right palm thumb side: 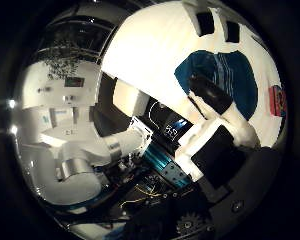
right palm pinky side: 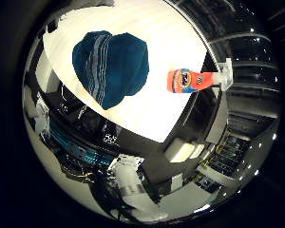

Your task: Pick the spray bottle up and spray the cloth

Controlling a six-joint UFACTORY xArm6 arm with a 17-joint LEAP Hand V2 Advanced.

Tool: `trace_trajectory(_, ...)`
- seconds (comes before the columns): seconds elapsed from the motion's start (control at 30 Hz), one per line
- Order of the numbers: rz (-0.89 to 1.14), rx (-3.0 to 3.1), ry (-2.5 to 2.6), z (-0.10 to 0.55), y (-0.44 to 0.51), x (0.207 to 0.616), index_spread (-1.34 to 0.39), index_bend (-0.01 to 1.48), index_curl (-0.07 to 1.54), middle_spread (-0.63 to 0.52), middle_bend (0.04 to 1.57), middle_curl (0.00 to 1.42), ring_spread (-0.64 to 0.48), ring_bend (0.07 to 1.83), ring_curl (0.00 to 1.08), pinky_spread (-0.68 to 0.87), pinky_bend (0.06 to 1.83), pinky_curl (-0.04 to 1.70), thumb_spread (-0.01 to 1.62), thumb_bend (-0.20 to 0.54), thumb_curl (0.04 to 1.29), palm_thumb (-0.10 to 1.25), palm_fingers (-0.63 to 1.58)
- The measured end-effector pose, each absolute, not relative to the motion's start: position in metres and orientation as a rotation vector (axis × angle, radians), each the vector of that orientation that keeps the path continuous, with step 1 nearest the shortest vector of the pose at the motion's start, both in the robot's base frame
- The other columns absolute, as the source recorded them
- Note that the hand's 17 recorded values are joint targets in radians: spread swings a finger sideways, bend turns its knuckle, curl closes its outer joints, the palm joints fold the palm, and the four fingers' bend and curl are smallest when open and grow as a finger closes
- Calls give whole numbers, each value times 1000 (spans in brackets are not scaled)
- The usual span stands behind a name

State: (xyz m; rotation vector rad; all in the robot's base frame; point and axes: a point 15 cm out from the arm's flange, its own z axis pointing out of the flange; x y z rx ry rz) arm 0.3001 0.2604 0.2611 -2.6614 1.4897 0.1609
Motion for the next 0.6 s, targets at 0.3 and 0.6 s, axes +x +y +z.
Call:
trace_trajectory(0.3, 96, -2488, 1644, 290, 207, 332, -329, 187, 465, -58, 441, 504, 17, 650, 296, 247, 683, 16, 1176, -23, 352, 702, 404)
trace_trajectory(0.6, -17, -2347, 1717, 327, 150, 351, -323, 191, 441, -44, 436, 483, 48, 603, 280, 276, 643, 31, 1160, -19, 342, 673, 397)
